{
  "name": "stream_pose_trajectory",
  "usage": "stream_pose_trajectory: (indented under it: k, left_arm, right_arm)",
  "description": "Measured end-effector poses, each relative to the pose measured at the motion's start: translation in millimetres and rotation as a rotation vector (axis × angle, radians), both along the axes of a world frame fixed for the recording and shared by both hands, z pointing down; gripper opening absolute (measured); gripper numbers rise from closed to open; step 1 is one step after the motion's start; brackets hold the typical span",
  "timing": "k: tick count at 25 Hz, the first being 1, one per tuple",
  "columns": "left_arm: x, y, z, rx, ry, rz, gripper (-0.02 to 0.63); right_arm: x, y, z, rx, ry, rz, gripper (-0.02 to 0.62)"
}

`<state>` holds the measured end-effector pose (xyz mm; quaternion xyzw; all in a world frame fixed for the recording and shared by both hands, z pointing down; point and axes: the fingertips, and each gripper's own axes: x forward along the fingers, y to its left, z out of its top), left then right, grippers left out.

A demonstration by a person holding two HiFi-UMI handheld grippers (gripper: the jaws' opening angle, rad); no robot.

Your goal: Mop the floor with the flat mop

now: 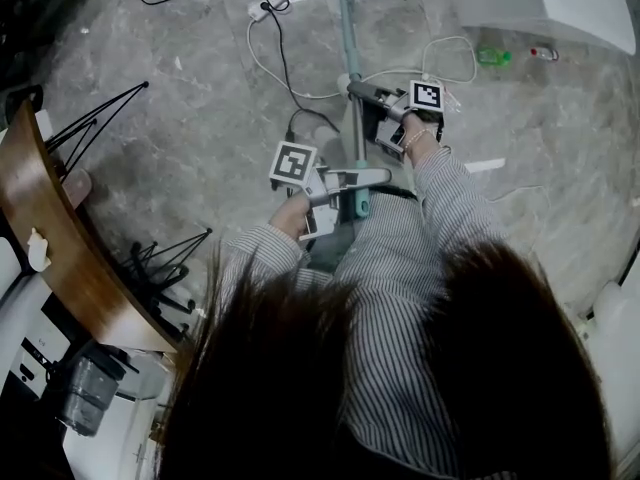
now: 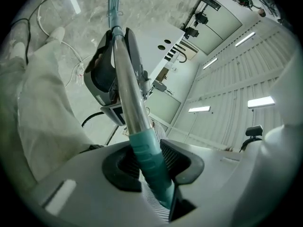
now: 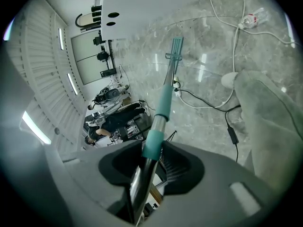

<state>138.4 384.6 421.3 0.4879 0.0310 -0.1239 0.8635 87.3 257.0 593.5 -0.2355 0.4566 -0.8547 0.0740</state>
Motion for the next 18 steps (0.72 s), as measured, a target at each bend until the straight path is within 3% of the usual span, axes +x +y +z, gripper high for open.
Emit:
stream_pose_trajectory:
  k: [9, 15, 18]
  left_arm:
    - [-45, -126, 33, -0.032, -0.019, -0.115, 0.117]
    - [-54, -226, 35, -0.025, -0.002, -0.182, 0.118]
    - [-45, -286, 37, -0.019, -0.001, -0.173, 0.118]
  right_arm:
    - [-37, -120, 31, -0.041, -0.004, 0.045, 0.132]
    - [-45, -218, 34, -0.049, 0.015, 0.003, 0.129]
    - [-38, -279, 36, -0.055, 0.030, -0.009, 0.127]
